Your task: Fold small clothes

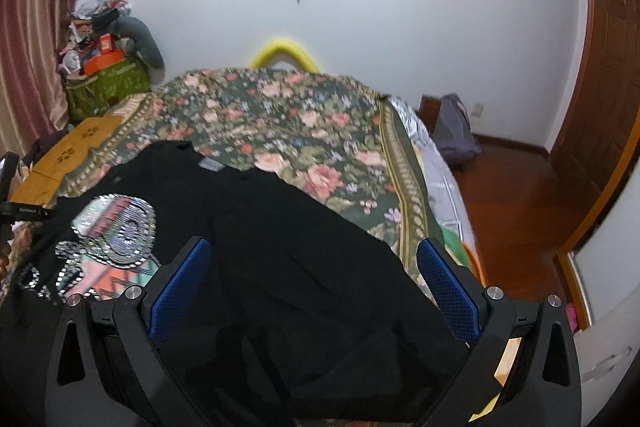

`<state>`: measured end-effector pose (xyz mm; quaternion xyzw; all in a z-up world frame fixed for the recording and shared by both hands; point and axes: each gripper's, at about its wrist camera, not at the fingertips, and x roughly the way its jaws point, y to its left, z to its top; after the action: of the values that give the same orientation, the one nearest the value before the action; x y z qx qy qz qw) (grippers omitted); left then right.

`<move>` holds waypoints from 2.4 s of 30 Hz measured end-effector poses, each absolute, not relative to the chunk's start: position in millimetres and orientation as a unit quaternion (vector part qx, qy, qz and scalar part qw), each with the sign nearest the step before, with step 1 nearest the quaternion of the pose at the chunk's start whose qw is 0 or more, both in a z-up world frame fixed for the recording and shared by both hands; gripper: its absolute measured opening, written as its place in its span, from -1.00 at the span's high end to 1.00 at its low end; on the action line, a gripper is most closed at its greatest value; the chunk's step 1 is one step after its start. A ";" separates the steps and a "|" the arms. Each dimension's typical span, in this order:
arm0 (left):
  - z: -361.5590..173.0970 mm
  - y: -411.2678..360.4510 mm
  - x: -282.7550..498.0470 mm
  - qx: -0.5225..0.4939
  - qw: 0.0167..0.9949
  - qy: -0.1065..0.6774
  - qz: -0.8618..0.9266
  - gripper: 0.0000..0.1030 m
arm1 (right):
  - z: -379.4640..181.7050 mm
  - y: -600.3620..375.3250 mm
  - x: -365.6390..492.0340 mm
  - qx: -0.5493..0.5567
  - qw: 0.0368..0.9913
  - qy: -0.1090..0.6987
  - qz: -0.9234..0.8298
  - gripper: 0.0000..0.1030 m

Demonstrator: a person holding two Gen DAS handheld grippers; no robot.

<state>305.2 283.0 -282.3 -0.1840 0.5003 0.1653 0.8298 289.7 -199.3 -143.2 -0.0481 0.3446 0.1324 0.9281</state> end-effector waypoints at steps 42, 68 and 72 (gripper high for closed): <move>-163.1 66.7 383.4 -0.069 0.861 0.501 -0.054 0.08 | -143.2 -258.7 270.2 -0.038 0.931 0.344 0.117 -0.98; -247.5 185.2 398.8 -0.125 0.858 0.494 0.067 0.87 | -184.2 -291.2 251.3 -0.022 0.906 0.418 0.062 -0.98; -259.5 207.9 398.1 -0.117 0.846 0.505 0.126 0.94 | -188.1 -302.5 250.9 -0.002 0.901 0.429 0.058 -0.97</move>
<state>398.1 207.9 -259.5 -0.1171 0.5054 0.1258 0.8456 250.9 -302.5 -188.1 -0.0024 0.4293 0.0575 0.9013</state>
